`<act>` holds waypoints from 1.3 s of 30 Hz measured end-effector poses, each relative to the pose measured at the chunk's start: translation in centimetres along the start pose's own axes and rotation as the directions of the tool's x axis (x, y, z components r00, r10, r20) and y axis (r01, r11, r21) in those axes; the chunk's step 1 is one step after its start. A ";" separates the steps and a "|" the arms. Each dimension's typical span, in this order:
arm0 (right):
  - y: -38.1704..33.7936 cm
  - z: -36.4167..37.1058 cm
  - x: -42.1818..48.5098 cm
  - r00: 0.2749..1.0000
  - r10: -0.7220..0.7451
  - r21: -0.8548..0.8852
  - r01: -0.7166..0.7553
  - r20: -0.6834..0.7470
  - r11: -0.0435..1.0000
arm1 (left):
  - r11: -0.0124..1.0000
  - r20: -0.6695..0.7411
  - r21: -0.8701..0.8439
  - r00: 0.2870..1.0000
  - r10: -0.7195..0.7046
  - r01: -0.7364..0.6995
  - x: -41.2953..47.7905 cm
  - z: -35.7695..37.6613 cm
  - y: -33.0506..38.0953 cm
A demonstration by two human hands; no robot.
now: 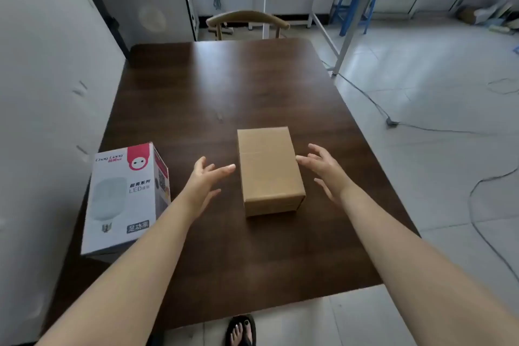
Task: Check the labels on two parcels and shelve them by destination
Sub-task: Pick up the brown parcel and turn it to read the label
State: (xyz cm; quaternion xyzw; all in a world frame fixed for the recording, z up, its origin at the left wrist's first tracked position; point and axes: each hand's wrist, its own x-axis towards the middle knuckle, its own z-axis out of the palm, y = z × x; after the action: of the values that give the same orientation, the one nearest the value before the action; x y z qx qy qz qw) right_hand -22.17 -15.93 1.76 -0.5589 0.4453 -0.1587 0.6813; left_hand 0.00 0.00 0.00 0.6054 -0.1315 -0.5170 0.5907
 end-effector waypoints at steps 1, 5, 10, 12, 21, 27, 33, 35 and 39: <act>0.4 0.3 0.5 1.000 0.016 0.008 -0.015 -0.023 1.000 | 1.000 -0.012 0.020 1.000 -0.007 0.008 0.5 0.1 -0.2; 2.8 0.7 2.8 0.995 0.101 0.043 -0.100 -0.026 0.994 | 0.996 0.011 0.023 0.996 -0.083 0.083 3.0 0.2 -1.9; 5.6 0.9 5.4 0.988 0.148 0.137 -0.154 0.052 0.979 | 0.988 -0.010 -0.023 0.988 -0.151 0.151 4.8 0.8 -3.9; 6.1 1.2 5.7 0.989 0.137 0.220 -0.146 0.054 0.965 | 0.987 0.017 -0.021 0.987 -0.162 0.162 4.9 1.2 -4.2; 2.5 2.0 5.8 0.993 0.059 0.288 -0.085 0.099 0.954 | 0.993 0.090 -0.046 0.991 -0.103 0.108 4.0 2.4 -0.7; -10.3 1.6 5.0 0.978 -0.176 0.270 0.140 0.114 0.953 | 0.994 0.109 -0.052 0.988 0.106 -0.101 2.5 4.4 11.4; -26.0 1.6 1.0 0.876 -0.463 0.285 0.414 0.133 0.865 | 0.918 0.160 -0.024 0.905 0.393 -0.395 -2.9 7.4 26.6; -30.7 1.8 -0.8 0.826 -0.554 0.295 0.507 0.104 0.810 | 0.872 0.194 0.003 0.856 0.480 -0.489 -5.6 8.6 31.2; -38.9 1.9 -5.0 0.721 -0.690 0.307 0.642 0.072 0.703 | 0.765 0.248 0.018 0.744 0.621 -0.644 -11.0 10.4 38.8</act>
State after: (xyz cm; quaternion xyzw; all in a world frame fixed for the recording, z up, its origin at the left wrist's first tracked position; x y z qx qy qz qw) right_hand -12.44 -23.81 39.02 -0.5997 0.1235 -0.4003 0.6818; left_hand 4.69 -7.90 40.67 0.4909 -0.4220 -0.3443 0.6800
